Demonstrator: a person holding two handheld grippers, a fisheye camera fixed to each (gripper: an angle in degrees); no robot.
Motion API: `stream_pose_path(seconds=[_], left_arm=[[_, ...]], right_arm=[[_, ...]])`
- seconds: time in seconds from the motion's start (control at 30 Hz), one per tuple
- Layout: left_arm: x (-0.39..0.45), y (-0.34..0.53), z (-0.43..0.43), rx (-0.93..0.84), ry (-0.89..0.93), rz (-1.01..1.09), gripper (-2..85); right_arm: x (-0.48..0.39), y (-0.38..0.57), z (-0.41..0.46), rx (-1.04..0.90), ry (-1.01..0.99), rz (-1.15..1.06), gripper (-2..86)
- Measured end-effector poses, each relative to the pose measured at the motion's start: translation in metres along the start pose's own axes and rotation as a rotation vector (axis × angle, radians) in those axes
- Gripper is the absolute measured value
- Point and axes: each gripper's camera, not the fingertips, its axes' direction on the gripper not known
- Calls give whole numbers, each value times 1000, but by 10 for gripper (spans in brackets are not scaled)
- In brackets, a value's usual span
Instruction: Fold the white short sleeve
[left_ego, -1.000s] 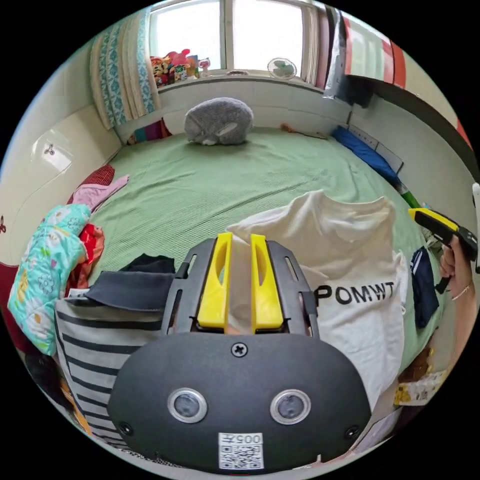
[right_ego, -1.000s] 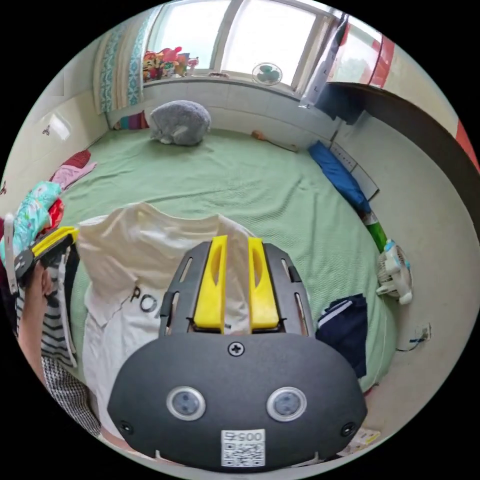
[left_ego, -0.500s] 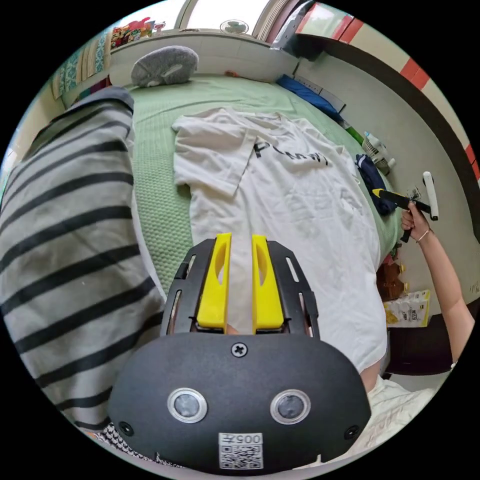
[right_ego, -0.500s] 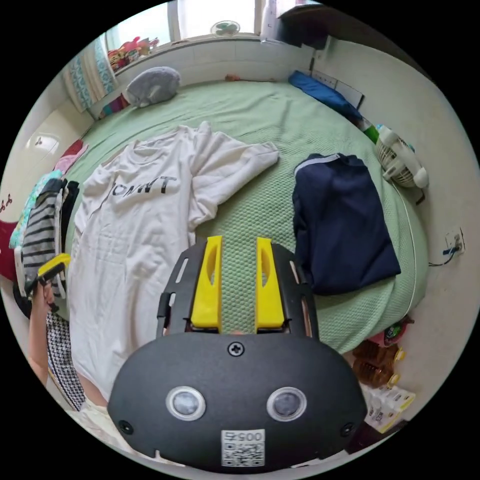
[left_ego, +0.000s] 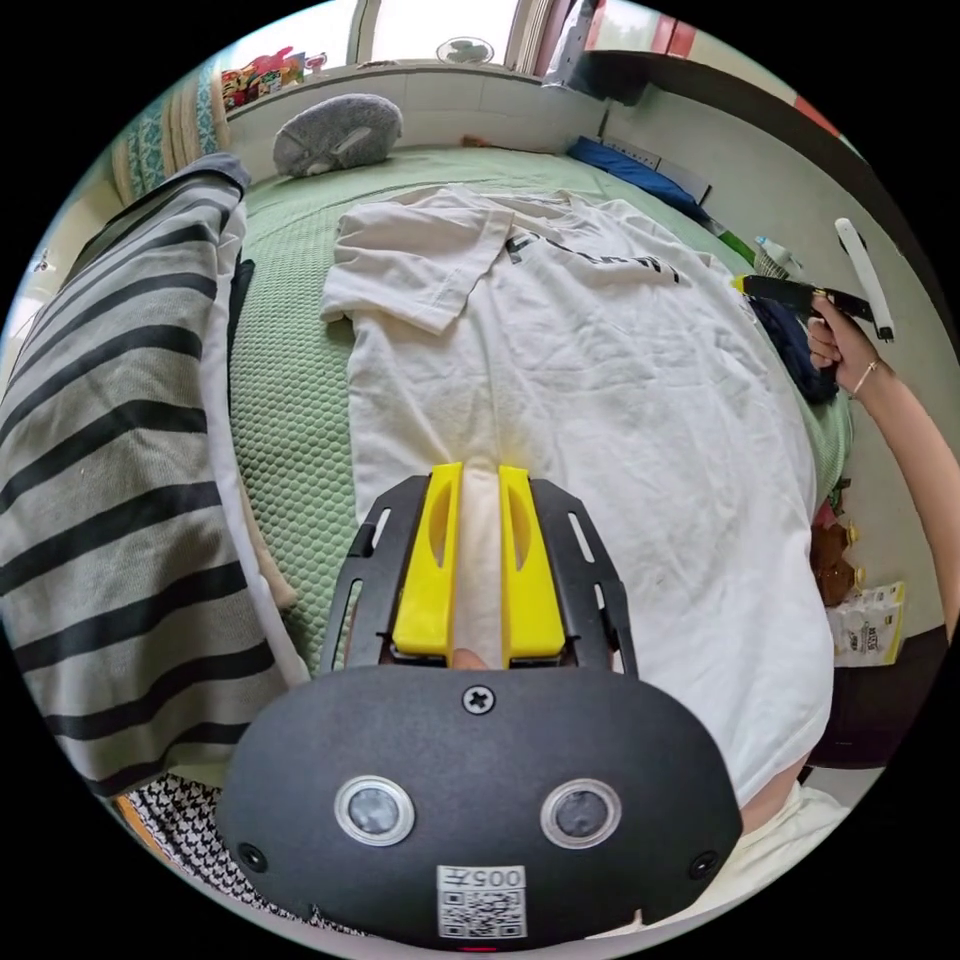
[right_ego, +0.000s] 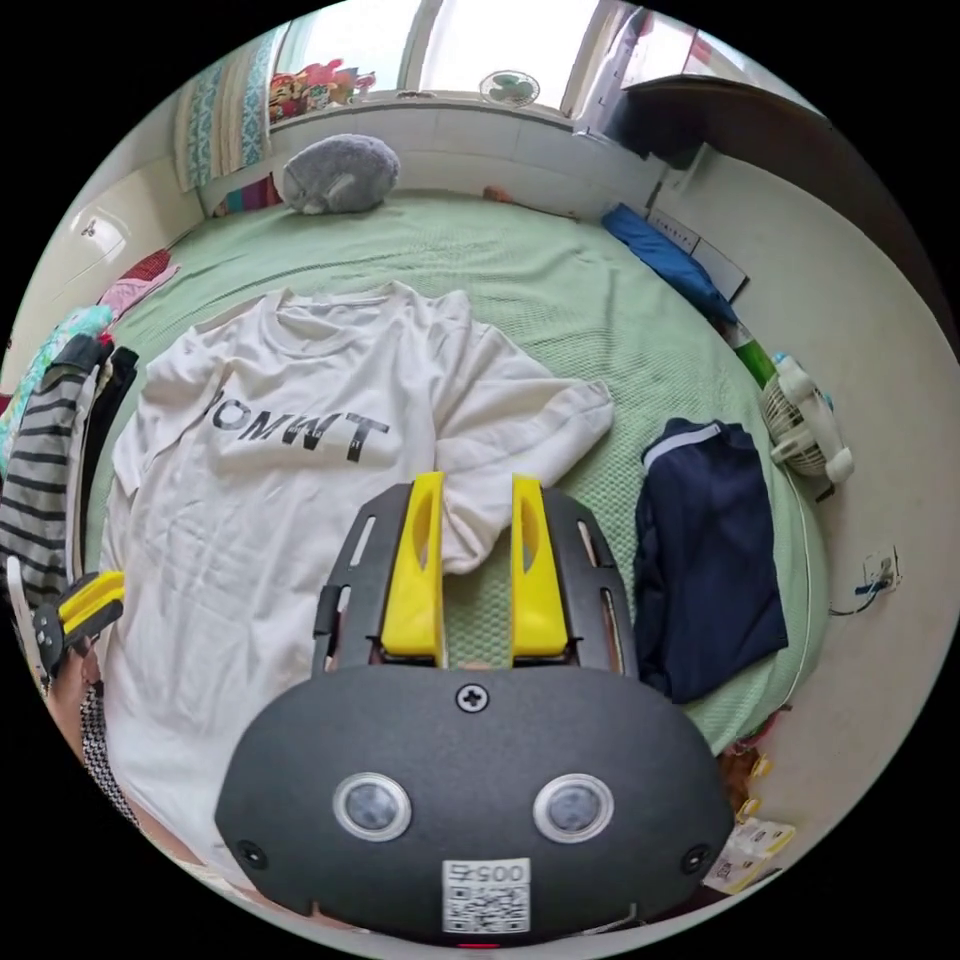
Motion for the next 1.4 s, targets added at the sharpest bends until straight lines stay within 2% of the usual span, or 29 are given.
stream_pose_path(seconds=[0.17,0.33,0.47,0.63,0.83,0.97,1.03,1.1,1.17,1.3,1.4], left_arm=[[-2,-2,2,3,2,-18,72],[2,-3,3,10,-31,5,72],[-1,-4,2,10,-23,-1,72],[0,-4,1,12,-38,-1,71],[-3,-5,-3,11,-29,-28,70],[-5,-9,-11,-19,-15,-59,62],[-6,-9,-14,-34,20,-64,49],[-7,-7,-17,-42,52,-68,39],[-9,-5,-19,-37,61,-65,37],[-19,-10,-32,-57,116,-80,42],[-20,-21,-57,77,127,-21,63]], right_arm=[[-12,-13,34,-92,26,1,71],[-7,-6,41,-48,-17,86,60],[3,-1,34,-28,-49,87,-3],[23,7,16,9,51,105,-14],[94,22,-35,140,132,303,-16],[146,34,-58,149,57,426,-16],[161,41,-56,107,56,473,-16],[177,51,-25,-107,-15,523,-16],[188,65,-3,-234,-112,556,-15],[200,96,-22,-77,-75,644,-10],[183,103,-38,6,-96,534,-10]])
